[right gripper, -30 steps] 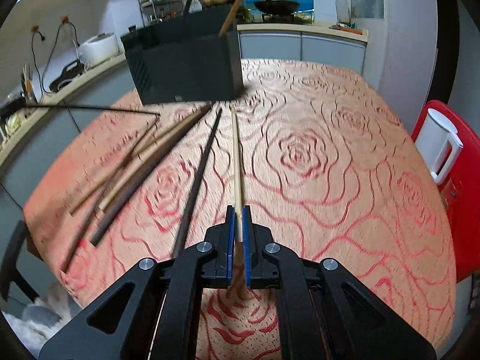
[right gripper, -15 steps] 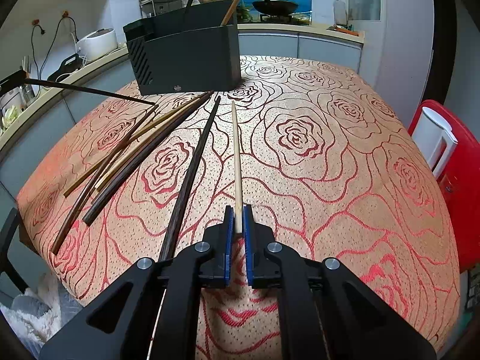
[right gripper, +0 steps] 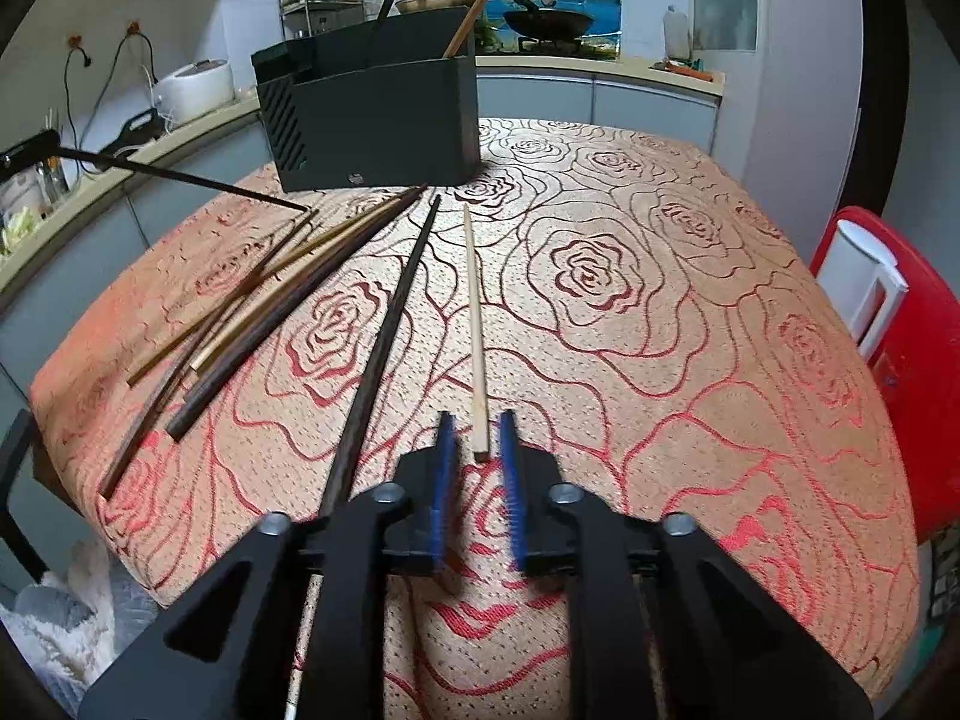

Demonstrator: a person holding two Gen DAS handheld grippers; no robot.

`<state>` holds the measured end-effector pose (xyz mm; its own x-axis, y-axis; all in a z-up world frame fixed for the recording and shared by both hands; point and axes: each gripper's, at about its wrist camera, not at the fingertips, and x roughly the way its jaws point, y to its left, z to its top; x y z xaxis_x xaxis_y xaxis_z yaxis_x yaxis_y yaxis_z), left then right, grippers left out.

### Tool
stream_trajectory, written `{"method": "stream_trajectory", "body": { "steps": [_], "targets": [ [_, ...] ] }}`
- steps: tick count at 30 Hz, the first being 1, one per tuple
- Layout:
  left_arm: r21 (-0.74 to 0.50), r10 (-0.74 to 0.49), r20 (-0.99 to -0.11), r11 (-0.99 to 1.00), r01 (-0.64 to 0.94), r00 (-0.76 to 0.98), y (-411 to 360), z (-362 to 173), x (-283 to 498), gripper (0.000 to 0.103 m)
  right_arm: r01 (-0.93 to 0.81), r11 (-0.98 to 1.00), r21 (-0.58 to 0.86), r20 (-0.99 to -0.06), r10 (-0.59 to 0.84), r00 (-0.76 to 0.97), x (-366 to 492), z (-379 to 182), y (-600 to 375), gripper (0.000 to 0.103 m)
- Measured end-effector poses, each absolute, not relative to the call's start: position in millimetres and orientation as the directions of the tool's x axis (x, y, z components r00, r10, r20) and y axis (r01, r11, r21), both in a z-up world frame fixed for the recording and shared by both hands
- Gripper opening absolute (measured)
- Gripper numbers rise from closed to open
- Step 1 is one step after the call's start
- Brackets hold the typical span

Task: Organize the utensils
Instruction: 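Lift both held chopsticks upright and carry them toward the black holder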

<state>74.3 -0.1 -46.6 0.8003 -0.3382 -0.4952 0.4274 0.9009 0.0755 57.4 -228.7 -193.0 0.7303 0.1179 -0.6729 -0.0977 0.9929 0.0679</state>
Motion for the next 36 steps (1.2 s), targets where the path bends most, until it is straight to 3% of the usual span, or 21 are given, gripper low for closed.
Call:
{"method": "stream_trajectory", "body": {
  "steps": [9,14,19,36],
  "targets": [
    [0.070,-0.334,-0.497,0.905,0.420,0.801,2,-47,75,0.007,-0.096,0.995,0.033,-0.669,0.094,0.738,55,-194,-224,0.022],
    [0.065,-0.333,-0.494,0.907,0.416,0.803,2,-48,76,0.007,-0.082,0.996,0.037,-0.672,0.085,0.736,56,-194,-228,0.008],
    [0.067,-0.333,-0.493,0.907,0.416,0.804,2,-47,76,0.007,-0.081,0.996,0.048,-0.675,0.092,0.732,56,-188,-231,0.006],
    [0.054,-0.366,-0.438,0.901,0.431,0.821,0,-16,92,0.007,-0.105,0.988,0.112,-0.452,0.145,0.880,63,-73,-254,0.006]
  ]
}}
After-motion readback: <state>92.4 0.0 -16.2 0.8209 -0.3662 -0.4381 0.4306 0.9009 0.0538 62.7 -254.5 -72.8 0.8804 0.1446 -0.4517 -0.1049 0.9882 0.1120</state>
